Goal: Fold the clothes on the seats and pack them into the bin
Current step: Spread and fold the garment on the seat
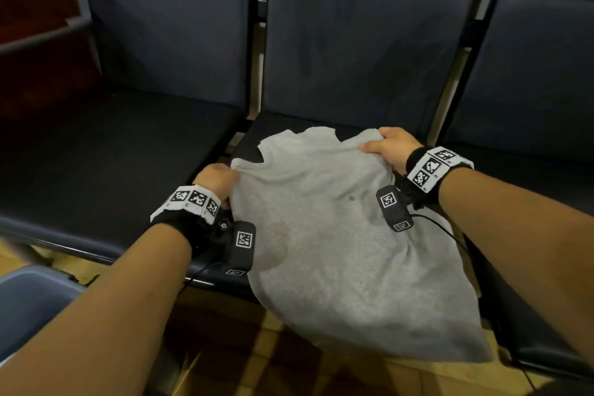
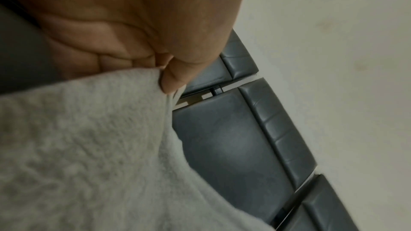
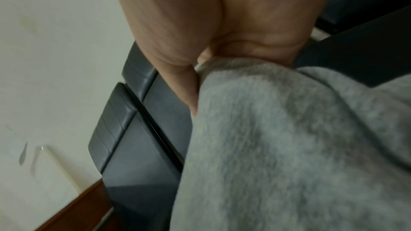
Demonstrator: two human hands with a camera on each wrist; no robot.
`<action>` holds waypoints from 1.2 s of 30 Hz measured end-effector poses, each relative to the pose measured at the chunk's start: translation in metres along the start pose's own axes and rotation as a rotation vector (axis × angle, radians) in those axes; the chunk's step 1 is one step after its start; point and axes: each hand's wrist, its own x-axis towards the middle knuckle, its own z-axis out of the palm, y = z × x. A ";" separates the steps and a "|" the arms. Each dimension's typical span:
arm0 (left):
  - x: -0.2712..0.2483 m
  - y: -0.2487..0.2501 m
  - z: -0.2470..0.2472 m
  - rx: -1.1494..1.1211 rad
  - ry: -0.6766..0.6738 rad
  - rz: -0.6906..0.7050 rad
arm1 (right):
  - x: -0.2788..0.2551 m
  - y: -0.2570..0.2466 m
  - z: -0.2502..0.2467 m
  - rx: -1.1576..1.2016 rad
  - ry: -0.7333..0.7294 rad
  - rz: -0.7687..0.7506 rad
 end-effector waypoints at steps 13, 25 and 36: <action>-0.070 0.098 -0.045 -0.498 -0.185 0.176 | -0.085 -0.046 -0.091 0.449 0.177 -0.102; -0.094 0.202 -0.113 -0.107 0.088 0.418 | -0.118 -0.098 -0.146 0.622 0.215 -0.313; -0.115 0.216 -0.135 0.047 0.014 0.529 | -0.116 -0.104 -0.184 -0.125 0.454 -0.371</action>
